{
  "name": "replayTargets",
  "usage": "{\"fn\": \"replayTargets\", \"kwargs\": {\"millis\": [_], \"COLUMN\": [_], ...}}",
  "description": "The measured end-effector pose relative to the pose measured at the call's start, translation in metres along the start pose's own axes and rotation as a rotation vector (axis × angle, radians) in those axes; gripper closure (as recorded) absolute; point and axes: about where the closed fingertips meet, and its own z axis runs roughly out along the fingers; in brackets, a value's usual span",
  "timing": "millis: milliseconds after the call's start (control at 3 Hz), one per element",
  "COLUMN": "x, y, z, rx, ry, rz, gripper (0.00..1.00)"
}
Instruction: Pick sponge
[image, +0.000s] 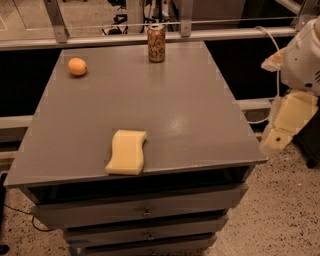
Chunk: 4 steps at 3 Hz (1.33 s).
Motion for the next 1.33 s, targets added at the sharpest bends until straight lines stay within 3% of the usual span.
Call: {"fn": "replayTargets", "kwargs": {"millis": [333,667,1000,1333], "x": [-0.046,-0.113,-0.175,-0.222], "y": [0.012,0.021,0.041,0.068], "z": [0.037,0.068,0.088,0.108], "rx": [-0.073,-0.155,-0.193,-0.215], "ry": [-0.162,-0.347,-0.454,-0.497], "rz": [0.019,0.018,-0.038,-0.089], "gripper": [0.00,0.00,0.00,0.00]}}
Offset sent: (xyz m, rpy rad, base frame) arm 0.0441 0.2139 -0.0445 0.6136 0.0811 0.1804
